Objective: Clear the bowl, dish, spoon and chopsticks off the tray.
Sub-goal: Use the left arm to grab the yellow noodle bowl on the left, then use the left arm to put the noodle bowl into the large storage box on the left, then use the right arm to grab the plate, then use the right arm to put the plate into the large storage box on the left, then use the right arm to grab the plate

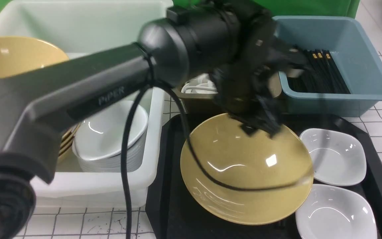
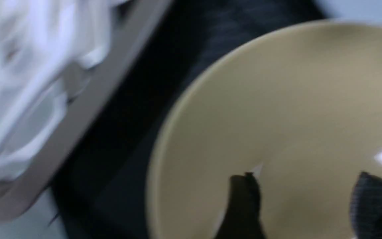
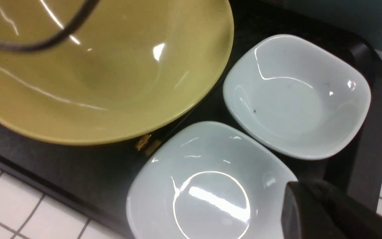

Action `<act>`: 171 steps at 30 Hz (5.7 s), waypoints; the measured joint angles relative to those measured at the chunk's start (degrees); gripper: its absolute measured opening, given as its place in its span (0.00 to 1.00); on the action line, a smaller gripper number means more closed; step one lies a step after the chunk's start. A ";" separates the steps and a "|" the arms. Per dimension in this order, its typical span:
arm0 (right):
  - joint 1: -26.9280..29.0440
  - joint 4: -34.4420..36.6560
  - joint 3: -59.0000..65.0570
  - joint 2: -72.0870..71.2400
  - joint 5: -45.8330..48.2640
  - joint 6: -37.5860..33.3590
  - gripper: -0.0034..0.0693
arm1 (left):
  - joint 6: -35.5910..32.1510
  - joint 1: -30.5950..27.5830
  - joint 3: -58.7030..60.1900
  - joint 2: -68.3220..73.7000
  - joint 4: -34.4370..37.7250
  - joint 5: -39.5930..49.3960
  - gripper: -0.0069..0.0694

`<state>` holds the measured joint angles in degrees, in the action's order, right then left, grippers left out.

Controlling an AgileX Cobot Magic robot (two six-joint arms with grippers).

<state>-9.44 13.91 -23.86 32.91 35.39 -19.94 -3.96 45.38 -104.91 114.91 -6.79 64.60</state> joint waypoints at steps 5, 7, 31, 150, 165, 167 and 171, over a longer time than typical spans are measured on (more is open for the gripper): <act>0.00 0.04 0.00 0.00 0.00 0.00 0.14 | 1.28 -3.23 0.00 2.79 -1.74 0.77 0.82; 0.00 0.17 0.00 0.00 0.00 0.00 0.14 | 1.35 -4.12 0.00 4.35 -1.81 0.64 0.83; 0.00 1.43 1.29 0.00 -0.64 0.00 0.16 | -5.39 -8.07 -0.41 -1.03 9.40 2.04 0.10; -32.98 -10.63 -70.85 69.86 3.54 16.02 0.49 | 0.91 -49.81 79.62 -91.57 12.51 -46.00 0.08; 7.74 8.13 -30.08 54.85 8.54 13.31 0.50 | 0.85 -49.81 79.62 -91.57 14.93 -45.54 0.08; 10.69 11.90 -26.56 53.86 7.10 11.13 0.55 | 0.86 -49.81 79.62 -91.57 14.93 -45.59 0.08; 14.69 16.53 -19.60 52.06 4.88 7.87 0.68 | 0.86 -49.73 79.62 -91.57 14.97 -46.11 0.08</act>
<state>5.24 30.44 -43.46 84.97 40.27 -12.08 -3.09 -4.35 -25.29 23.34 8.19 18.49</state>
